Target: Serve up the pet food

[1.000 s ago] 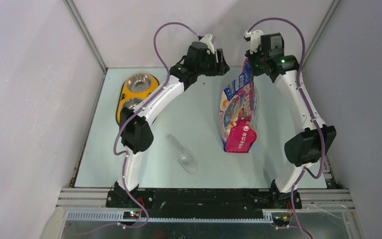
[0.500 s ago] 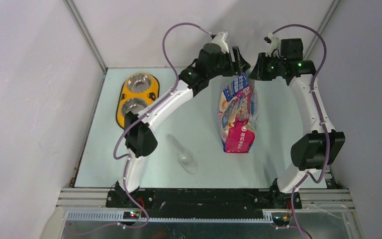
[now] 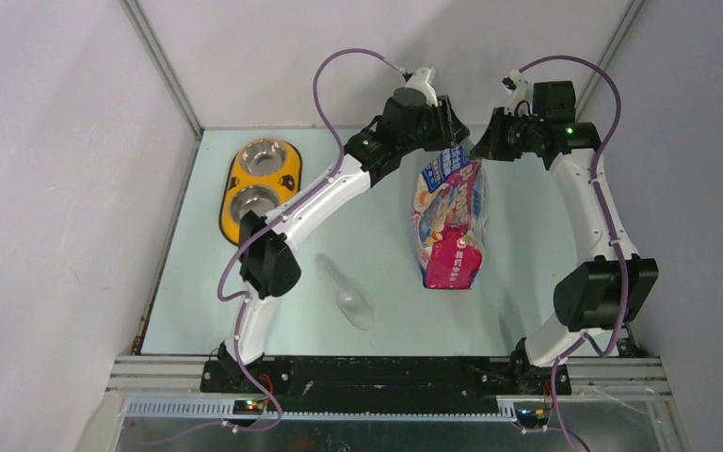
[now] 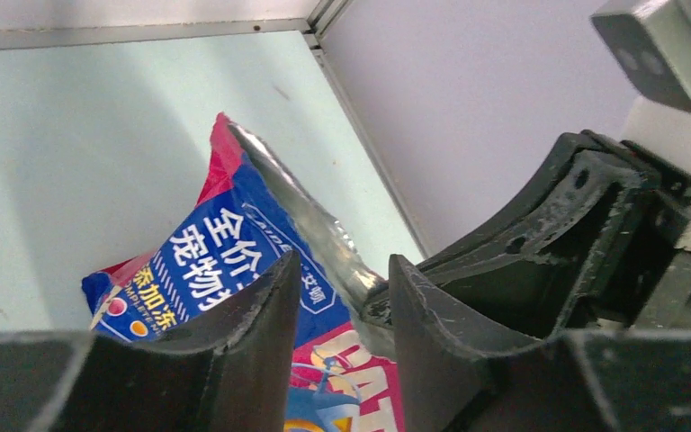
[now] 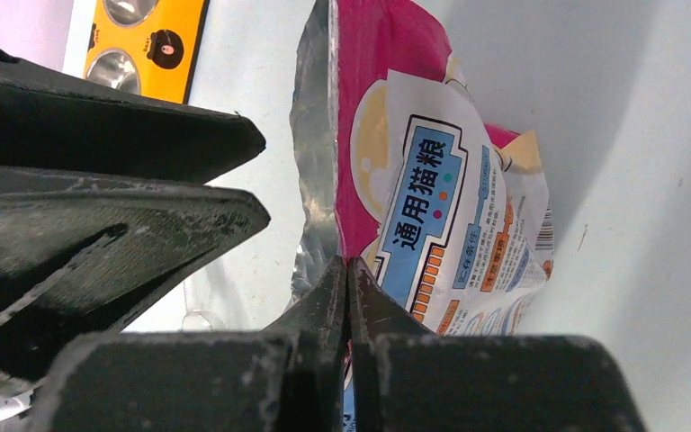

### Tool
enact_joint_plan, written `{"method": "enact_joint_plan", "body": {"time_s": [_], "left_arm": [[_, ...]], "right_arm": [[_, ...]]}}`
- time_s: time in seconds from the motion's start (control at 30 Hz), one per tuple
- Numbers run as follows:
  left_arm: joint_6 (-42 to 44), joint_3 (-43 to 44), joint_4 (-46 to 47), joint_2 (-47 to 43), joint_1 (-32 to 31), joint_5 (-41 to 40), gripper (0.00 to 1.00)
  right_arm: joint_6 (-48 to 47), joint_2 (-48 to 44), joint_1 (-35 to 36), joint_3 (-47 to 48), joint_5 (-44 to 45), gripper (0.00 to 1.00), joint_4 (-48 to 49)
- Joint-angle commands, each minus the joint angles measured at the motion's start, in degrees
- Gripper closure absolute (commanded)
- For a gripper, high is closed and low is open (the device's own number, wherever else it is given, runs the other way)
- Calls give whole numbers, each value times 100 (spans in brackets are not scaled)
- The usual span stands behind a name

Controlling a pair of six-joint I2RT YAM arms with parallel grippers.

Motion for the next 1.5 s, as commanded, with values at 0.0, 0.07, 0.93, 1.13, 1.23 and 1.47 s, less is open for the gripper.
{"method": "enact_joint_plan", "body": {"time_s": [0.0,0.07,0.93,1.13,1.23,1.47], "left_arm": [[52,33,-164,23,-41,-467,55],[66,19,-191,36,-37,-506,54],[-482,136,-65,626,-138,-84,61],[-94,191,-584,696,-160,-411,100],[497,316,-941,711,-165,-404,100],[1519,159,-1926,739,144,-600,100]], "right_arm": [[62,-68,40,-46,12,100,-239],[119,-42,39,-18,-12,100,-208],[-222,354,554,496,1179,100,-116],[-984,463,839,640,1808,100,154],[-1798,408,1153,567,2309,100,559],[-3400,-89,1581,-443,3534,100,2089]]}}
